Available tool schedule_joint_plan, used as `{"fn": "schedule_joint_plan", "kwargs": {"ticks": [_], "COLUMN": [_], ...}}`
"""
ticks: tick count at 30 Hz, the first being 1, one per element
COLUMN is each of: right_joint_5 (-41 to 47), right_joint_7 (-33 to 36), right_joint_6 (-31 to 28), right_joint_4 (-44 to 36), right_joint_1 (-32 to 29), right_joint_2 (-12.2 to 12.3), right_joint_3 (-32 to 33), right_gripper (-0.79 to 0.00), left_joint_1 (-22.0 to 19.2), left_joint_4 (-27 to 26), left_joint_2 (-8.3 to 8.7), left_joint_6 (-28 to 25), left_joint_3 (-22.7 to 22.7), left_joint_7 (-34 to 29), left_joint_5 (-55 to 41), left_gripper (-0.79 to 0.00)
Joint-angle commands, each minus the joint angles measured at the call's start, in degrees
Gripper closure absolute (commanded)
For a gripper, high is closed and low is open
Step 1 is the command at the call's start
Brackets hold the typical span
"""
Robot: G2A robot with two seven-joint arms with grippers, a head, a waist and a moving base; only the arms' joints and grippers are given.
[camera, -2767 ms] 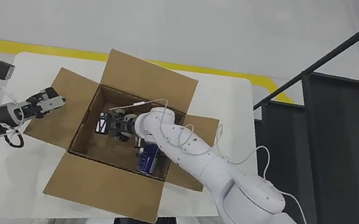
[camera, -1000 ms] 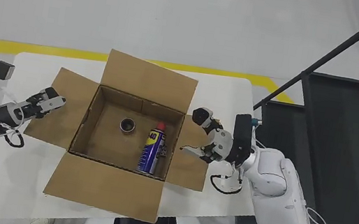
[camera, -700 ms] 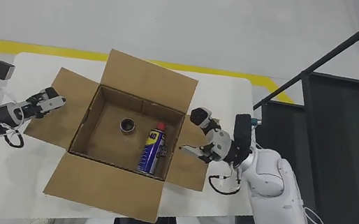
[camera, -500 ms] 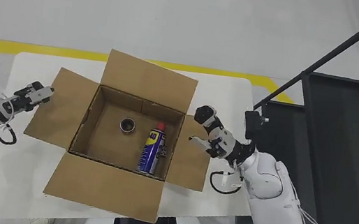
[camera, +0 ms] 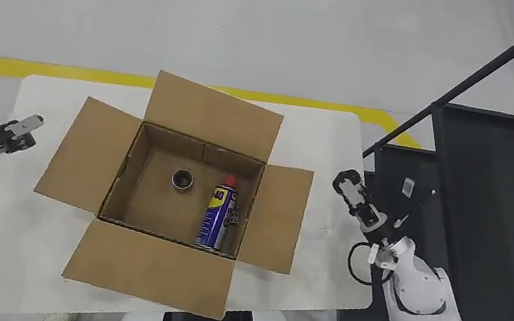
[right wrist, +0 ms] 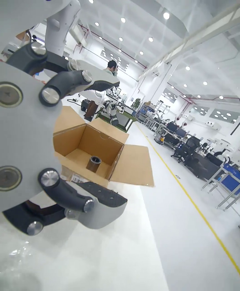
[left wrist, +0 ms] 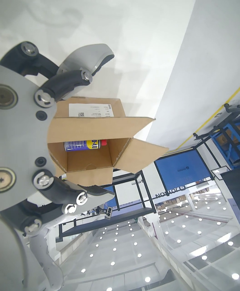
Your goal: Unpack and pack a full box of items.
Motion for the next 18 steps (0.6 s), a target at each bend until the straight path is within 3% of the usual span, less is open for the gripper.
{"fn": "schedule_joint_plan", "kwargs": {"ticks": [1, 5, 10, 18], "right_joint_5": [0.3, 0.7, 2.4, 12.1], "right_joint_7": [0.1, 1.4, 7.8, 15.7], "right_joint_6": [0.9, 2.2, 2.1, -0.3], "right_joint_4": [1.0, 2.4, 2.5, 0.2], "right_joint_1": [-0.2, -0.6, -0.9, -0.8], "right_joint_2": [0.1, 0.2, 0.6, 1.2], "right_joint_3": [-0.3, -1.4, -3.7, -5.8], "right_gripper": [-0.785, -0.785, -0.785, -0.785], "left_joint_1": [-1.7, -4.2, -6.4, -6.1], "left_joint_4": [2.7, 6.9, 9.9, 5.5], "left_joint_2": [-0.2, -0.71, -1.16, -1.1], "left_joint_6": [-0.5, -1.0, -2.2, -2.5], "left_joint_3": [2.7, 7.0, 10.2, 10.6], "left_joint_7": [1.4, 3.2, -0.9, -8.6], "left_joint_5": [1.7, 2.1, -4.6, -15.9], "left_gripper": [-0.785, -0.785, -0.785, -0.785]}}
